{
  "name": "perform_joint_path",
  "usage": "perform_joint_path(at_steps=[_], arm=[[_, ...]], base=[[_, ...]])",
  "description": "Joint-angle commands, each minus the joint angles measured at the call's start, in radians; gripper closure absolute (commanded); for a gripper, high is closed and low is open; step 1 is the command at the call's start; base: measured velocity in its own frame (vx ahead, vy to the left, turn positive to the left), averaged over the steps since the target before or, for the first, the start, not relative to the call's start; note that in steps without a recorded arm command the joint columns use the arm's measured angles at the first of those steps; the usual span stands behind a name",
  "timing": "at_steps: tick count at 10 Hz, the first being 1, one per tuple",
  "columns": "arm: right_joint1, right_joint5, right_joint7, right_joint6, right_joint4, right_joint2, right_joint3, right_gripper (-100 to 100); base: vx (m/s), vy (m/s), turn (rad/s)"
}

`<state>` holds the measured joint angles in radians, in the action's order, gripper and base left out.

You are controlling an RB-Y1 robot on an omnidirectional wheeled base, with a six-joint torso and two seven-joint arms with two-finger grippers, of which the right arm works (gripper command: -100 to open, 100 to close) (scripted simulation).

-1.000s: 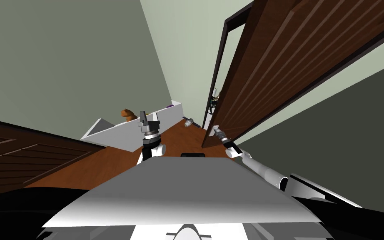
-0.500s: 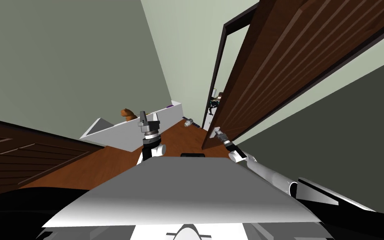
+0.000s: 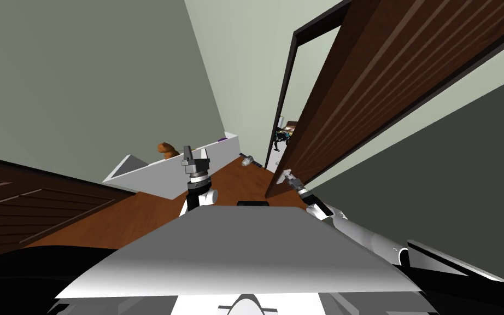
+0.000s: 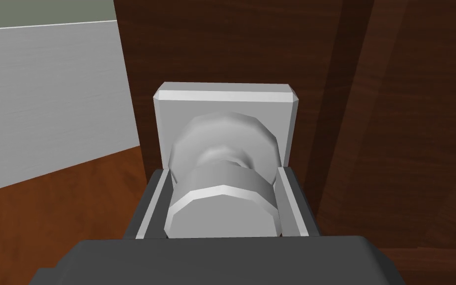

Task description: Pull the door open

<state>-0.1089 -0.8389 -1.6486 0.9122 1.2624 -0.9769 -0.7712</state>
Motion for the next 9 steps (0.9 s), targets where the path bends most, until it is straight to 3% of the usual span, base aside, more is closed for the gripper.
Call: perform_joint_path(at_steps=[1, 2, 3, 4, 5, 6, 7, 8, 9], arm=[[-0.012, 0.008, -0.014, 0.041, -0.014, -0.012, -0.012, 100], [-0.028, 0.02, -0.033, 0.079, -0.019, -0.034, -0.031, 100], [-0.028, 0.02, -0.033, 0.091, -0.019, -0.034, -0.031, 100], [-0.044, 0.032, -0.052, 0.128, -0.025, -0.055, -0.049, 100], [-0.044, 0.032, -0.052, 0.139, -0.025, -0.055, -0.049, 100], [-0.06, 0.044, -0.069, 0.175, -0.03, -0.076, -0.068, 100], [-0.06, 0.044, -0.069, 0.183, -0.03, -0.076, -0.068, 100], [-0.075, 0.054, -0.086, 0.217, -0.035, -0.095, -0.085, 100], [-0.075, 0.054, -0.086, 0.222, -0.035, -0.095, -0.085, 100]], base=[[-0.002, -0.009, -0.023], [-0.004, -0.008, -0.016], [-0.004, -0.008, -0.009], [0.004, -0.011, -0.01], [0.003, -0.012, -0.015], [0.006, -0.017, -0.016], [0.0, -0.011, -0.013], [-0.001, -0.006, -0.011], [0.002, -0.008, -0.016]])
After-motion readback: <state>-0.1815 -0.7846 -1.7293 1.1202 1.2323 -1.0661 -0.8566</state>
